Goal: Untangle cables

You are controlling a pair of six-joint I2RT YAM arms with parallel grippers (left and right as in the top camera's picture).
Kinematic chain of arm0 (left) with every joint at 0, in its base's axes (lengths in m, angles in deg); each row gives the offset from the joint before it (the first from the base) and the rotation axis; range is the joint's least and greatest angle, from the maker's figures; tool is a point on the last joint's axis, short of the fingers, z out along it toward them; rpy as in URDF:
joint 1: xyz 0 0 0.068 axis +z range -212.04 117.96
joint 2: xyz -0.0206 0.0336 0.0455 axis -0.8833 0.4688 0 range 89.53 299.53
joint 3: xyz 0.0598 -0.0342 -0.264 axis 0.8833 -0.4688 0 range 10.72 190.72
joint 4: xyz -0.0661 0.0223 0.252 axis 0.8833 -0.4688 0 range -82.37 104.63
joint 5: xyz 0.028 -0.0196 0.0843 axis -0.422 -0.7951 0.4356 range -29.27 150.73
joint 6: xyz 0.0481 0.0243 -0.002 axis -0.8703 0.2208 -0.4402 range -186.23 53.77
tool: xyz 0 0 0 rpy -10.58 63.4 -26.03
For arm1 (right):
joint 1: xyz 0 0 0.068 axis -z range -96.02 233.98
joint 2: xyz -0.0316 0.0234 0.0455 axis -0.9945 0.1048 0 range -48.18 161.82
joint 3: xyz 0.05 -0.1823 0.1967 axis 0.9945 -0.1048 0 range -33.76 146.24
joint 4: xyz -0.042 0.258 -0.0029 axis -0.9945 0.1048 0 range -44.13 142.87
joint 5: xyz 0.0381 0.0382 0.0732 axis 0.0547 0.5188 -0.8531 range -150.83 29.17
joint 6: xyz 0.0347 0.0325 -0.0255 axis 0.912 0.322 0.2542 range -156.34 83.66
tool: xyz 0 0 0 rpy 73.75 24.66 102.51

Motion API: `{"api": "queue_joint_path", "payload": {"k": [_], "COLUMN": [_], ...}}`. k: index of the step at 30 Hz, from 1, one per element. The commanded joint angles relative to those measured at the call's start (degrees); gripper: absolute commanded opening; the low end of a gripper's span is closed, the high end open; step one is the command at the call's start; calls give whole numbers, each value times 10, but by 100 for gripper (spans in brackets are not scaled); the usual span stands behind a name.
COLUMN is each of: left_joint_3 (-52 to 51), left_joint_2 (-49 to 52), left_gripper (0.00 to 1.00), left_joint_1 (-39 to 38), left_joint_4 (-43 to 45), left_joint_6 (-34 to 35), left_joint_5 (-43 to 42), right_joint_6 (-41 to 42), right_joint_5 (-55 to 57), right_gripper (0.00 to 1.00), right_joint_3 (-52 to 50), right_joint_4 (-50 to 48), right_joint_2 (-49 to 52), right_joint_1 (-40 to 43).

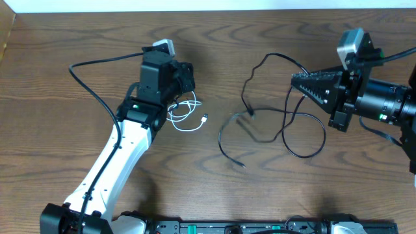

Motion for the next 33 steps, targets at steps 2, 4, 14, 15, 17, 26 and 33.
{"api": "queue_joint_path", "payload": {"k": [2, 4, 14, 15, 17, 26, 33], "left_joint_3": [1, 1, 1, 1, 1, 1, 1], "left_joint_2": [2, 2, 2, 2, 2, 2, 3], "left_gripper": [39, 38, 24, 24, 39, 53, 53], "left_joint_1": [-20, -38, -102, -103, -103, -103, -103], "left_joint_4": [-14, -21, -25, -28, -48, -174, -198], "left_joint_6": [8, -26, -140, -140, -141, -166, -130], "left_joint_5": [-170, -220, -382, -382, -382, -320, -186], "right_joint_6": [-92, -98, -51, -51, -51, -51, -51], "right_joint_5": [-148, -143, -71, -70, -70, -70, -70], "right_gripper": [1, 1, 1, 1, 1, 1, 1], "right_joint_3": [5, 5, 5, 5, 5, 5, 5], "right_joint_4": [0, -28, -32, -31, -31, -25, -19], "right_joint_2": [-3, -3, -4, -4, -3, -4, -4], "right_joint_1": [1, 1, 1, 1, 1, 1, 1]}}
